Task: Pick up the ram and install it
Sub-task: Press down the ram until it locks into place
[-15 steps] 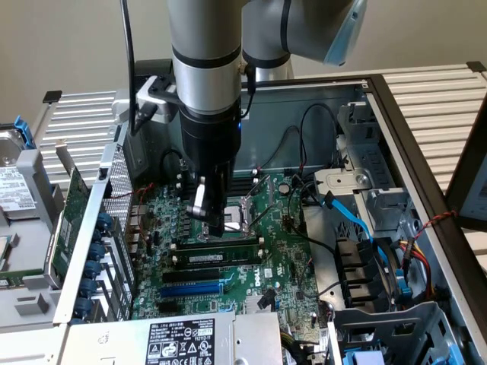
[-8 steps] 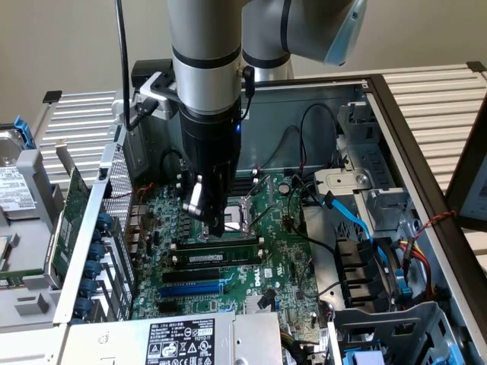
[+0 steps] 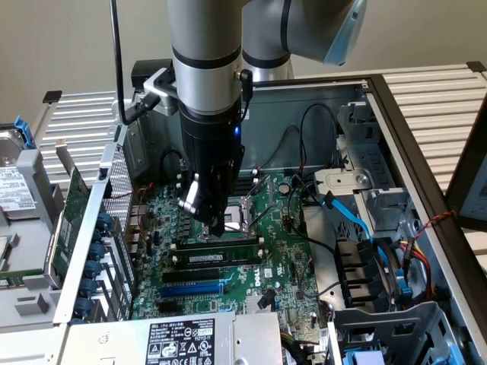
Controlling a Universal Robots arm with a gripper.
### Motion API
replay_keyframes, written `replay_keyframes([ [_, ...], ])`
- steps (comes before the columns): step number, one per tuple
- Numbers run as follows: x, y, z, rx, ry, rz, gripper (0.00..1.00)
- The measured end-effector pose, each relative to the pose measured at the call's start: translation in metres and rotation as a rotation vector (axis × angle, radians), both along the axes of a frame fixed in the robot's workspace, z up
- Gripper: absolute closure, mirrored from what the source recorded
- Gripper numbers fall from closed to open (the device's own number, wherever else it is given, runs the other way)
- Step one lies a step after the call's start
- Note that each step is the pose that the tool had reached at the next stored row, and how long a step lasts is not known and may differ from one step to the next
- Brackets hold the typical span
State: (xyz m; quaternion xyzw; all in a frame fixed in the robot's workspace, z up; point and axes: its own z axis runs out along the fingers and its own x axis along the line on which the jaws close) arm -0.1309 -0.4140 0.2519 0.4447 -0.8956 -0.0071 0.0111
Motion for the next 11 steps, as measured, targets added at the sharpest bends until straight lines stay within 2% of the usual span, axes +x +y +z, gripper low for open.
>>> replay_keyframes([
  [11, 0.0, 0.0, 0.0, 0.0, 0.0, -0.163, 0.89],
])
